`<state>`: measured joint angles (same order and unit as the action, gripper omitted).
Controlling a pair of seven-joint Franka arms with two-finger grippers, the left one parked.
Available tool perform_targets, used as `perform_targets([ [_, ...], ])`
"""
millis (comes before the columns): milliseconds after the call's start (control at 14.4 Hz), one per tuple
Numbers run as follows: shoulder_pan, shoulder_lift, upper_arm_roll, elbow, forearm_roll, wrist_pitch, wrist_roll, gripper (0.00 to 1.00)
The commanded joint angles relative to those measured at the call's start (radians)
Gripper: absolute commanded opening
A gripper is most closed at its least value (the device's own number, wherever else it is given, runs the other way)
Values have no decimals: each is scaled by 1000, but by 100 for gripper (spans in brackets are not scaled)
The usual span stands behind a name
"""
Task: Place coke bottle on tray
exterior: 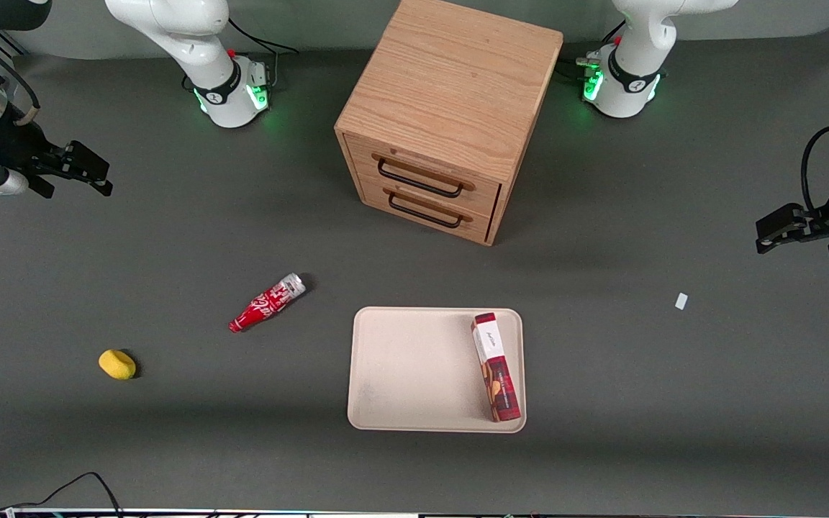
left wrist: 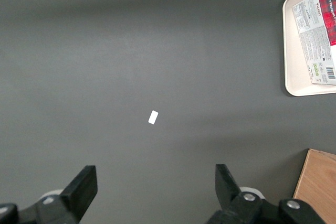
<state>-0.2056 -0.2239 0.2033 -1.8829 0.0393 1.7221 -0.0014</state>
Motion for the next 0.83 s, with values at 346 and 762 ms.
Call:
perform_targets([
  [346, 21, 24, 19, 30, 24, -24, 73, 100],
  [762, 57, 110, 113, 38, 22, 30, 366, 100],
])
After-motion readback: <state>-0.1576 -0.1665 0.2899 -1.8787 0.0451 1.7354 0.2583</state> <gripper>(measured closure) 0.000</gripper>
